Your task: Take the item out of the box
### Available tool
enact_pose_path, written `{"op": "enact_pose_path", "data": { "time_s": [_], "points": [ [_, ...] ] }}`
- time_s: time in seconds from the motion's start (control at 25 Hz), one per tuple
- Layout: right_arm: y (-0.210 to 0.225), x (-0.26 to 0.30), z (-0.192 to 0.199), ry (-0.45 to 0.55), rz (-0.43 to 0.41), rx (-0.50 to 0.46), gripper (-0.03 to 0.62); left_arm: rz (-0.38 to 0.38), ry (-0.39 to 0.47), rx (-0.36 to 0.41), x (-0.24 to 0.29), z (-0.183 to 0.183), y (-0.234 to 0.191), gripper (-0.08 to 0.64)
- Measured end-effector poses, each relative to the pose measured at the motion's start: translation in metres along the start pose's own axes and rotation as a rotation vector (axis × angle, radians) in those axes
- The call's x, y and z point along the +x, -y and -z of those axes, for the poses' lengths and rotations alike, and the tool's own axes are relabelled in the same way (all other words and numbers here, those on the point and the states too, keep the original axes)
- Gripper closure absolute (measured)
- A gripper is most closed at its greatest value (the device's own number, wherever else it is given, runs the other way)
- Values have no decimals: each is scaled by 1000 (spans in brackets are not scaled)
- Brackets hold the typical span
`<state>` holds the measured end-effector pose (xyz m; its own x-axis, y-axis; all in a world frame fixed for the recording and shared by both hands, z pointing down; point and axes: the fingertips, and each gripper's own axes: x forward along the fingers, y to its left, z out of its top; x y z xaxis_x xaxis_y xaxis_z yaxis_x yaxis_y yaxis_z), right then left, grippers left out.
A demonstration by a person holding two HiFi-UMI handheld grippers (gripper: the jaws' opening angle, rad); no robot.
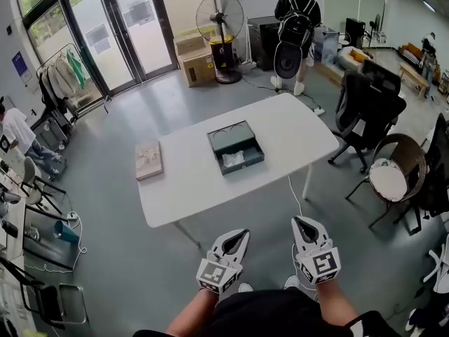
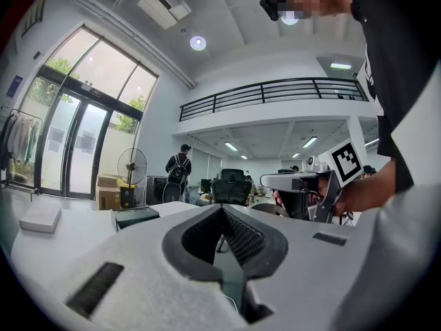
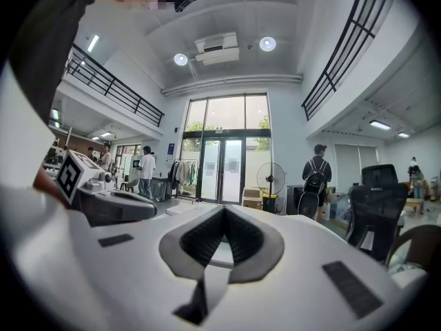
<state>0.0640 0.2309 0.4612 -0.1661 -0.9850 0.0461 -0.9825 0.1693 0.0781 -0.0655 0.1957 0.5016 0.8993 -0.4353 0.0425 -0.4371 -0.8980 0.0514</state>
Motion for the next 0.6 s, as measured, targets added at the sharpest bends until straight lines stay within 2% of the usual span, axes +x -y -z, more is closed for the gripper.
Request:
{"op": "enact_pose_path", "data": {
  "time_s": [0.32, 0.6],
  "points": [
    [-28, 6, 7, -26, 30, 16, 586, -2, -7, -26, -26, 14, -25, 549],
    [-26, 33, 17, -52, 4, 18, 586, -29, -9, -39, -19, 16, -45, 549]
  ]
}}
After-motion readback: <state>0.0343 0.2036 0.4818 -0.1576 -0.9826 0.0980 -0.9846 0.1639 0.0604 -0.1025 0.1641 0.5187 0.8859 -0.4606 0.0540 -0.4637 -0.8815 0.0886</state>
